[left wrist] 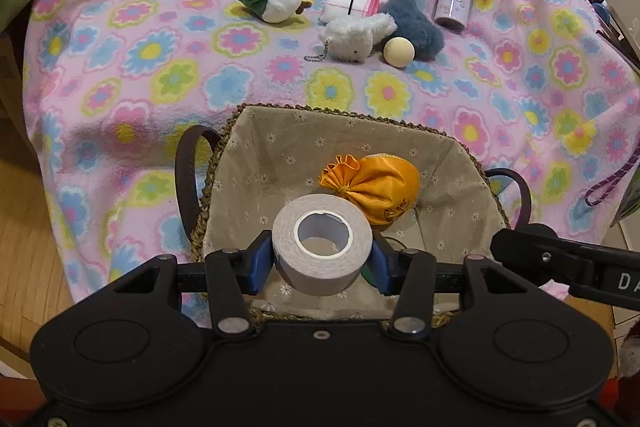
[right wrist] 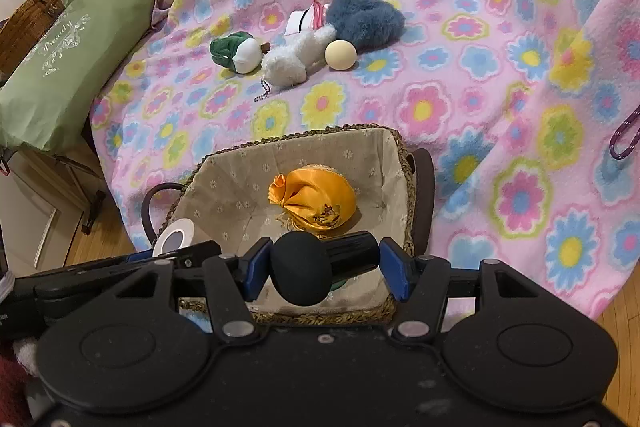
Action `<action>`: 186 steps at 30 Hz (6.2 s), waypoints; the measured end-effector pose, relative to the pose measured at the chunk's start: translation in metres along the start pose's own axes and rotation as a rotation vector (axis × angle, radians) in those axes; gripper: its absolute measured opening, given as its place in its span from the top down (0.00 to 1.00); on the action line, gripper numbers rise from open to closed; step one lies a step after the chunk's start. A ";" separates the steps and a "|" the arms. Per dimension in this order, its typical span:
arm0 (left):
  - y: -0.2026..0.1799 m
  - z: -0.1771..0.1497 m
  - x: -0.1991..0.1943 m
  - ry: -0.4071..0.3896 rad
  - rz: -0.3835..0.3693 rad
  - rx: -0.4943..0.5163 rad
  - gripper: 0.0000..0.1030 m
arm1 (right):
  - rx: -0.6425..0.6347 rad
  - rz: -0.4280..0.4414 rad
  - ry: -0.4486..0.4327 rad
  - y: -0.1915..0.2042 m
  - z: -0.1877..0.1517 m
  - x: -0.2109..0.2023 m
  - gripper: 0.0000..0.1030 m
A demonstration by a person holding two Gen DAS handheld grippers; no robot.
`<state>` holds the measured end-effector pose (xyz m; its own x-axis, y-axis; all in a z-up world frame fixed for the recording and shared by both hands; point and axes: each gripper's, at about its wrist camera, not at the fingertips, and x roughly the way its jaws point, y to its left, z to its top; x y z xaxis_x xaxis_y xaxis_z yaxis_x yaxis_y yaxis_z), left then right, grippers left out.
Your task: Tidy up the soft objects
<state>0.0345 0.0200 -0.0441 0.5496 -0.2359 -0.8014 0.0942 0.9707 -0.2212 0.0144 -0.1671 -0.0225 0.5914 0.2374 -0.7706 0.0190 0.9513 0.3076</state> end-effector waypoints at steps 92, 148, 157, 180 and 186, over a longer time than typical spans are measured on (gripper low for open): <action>0.005 0.023 -0.019 -0.186 0.038 0.010 0.17 | -0.155 -0.117 -0.388 0.014 0.013 -0.035 0.00; 0.076 0.210 0.136 -0.099 0.255 -0.132 0.15 | -0.160 -0.123 -0.132 -0.004 0.158 0.132 0.07; 0.082 0.190 0.140 -0.041 0.223 -0.127 0.15 | -0.201 -0.124 -0.087 0.010 0.174 0.173 0.34; 0.019 0.198 0.139 -0.132 0.062 0.092 0.12 | -0.133 -0.146 -0.090 -0.010 0.173 0.173 0.64; 0.003 0.204 0.161 -0.115 0.079 0.145 0.12 | -0.150 -0.174 -0.077 -0.026 0.168 0.166 0.64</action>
<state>0.2930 -0.0055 -0.0604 0.6506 -0.1596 -0.7425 0.1608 0.9845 -0.0707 0.2479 -0.1855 -0.0649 0.6493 0.0570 -0.7584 0.0094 0.9965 0.0830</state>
